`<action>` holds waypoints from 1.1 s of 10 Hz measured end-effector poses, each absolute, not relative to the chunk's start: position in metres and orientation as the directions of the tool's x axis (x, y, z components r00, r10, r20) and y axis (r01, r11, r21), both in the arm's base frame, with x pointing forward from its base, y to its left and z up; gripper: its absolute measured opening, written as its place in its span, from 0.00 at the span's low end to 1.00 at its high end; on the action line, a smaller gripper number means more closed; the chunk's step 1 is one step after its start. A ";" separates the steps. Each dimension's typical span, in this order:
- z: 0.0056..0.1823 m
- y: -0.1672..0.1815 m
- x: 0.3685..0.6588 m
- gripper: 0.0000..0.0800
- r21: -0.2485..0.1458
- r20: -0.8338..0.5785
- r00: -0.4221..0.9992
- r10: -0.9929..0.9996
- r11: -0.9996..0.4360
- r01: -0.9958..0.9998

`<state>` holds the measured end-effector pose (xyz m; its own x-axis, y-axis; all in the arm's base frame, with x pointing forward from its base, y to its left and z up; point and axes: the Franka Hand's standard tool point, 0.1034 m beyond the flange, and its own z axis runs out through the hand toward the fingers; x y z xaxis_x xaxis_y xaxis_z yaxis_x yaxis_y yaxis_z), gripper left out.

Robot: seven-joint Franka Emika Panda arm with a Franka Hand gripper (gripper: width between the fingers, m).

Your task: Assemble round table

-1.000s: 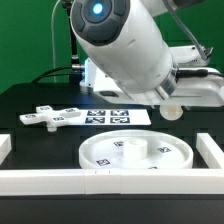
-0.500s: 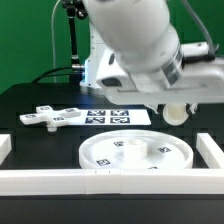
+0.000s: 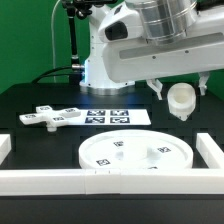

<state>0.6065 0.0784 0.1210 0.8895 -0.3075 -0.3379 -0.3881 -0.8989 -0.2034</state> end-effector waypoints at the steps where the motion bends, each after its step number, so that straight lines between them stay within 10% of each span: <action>1: 0.122 0.079 0.615 0.51 -0.215 -0.248 0.910 -0.333 -0.897 -0.387; 11: 0.143 0.065 0.613 0.51 -0.200 0.406 0.872 -0.273 -0.958 -0.206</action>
Offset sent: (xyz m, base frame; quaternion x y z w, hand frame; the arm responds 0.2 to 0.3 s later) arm -0.0080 -0.0254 0.0235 -0.0539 0.1275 -0.1453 0.9797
